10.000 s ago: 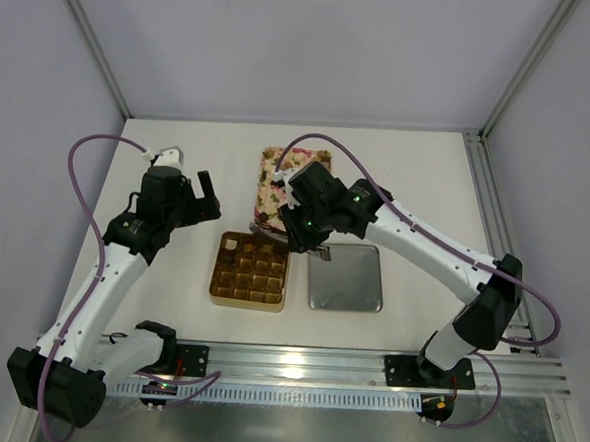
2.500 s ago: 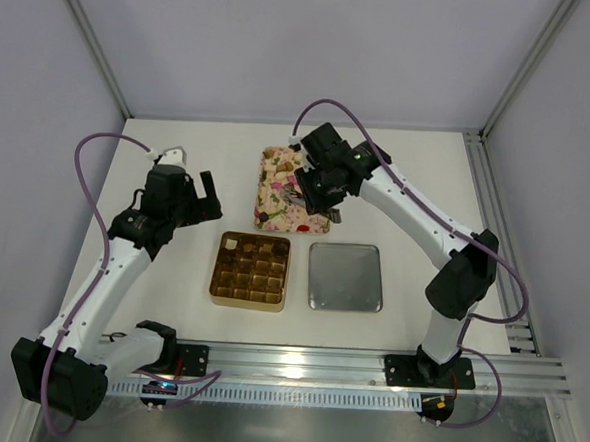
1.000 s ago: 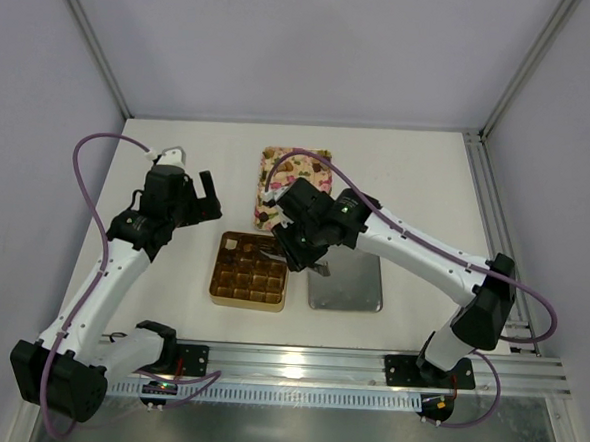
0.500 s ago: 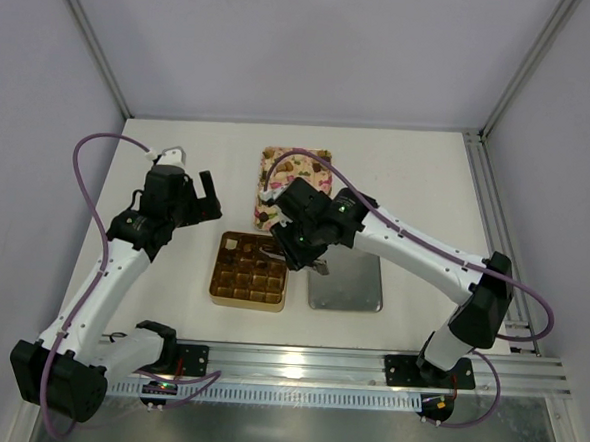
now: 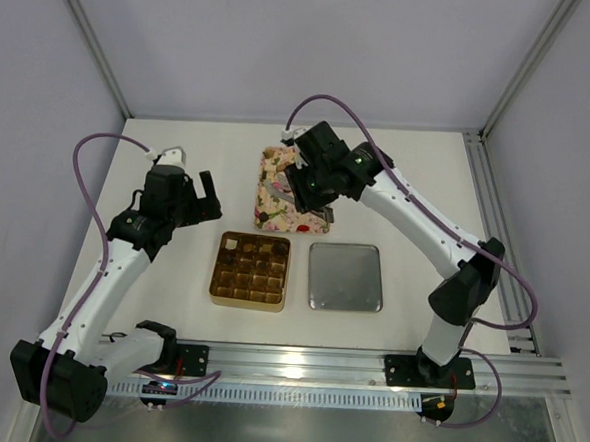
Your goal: Pack the chocolate
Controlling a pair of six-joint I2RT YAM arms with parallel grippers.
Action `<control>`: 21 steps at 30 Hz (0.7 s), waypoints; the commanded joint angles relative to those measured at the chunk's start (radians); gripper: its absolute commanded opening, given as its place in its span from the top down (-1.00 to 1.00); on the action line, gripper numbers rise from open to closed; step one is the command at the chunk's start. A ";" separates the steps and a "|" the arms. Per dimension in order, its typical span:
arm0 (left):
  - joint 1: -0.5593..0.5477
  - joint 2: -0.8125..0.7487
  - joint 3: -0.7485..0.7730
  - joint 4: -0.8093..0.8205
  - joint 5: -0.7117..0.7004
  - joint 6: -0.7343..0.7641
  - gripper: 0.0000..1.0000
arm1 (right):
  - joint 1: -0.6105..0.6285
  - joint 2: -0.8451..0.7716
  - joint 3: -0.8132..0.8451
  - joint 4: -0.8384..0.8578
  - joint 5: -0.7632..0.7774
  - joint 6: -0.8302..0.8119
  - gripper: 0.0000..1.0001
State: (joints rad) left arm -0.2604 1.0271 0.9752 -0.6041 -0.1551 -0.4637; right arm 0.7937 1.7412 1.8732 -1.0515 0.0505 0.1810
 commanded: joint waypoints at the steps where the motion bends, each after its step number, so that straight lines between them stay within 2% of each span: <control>1: 0.001 0.001 0.011 0.006 0.008 0.003 -0.99 | -0.007 0.078 0.073 -0.001 0.006 -0.052 0.12; 10: 0.001 0.034 0.013 0.017 0.028 0.007 -1.00 | -0.056 0.202 0.172 -0.010 0.011 -0.077 0.08; 21: 0.001 0.074 0.019 0.024 0.054 0.003 -0.99 | -0.207 0.283 0.220 0.034 0.046 -0.060 0.08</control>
State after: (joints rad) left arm -0.2604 1.0943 0.9752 -0.6029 -0.1165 -0.4637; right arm 0.6167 1.9942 2.0335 -1.0554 0.0662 0.1226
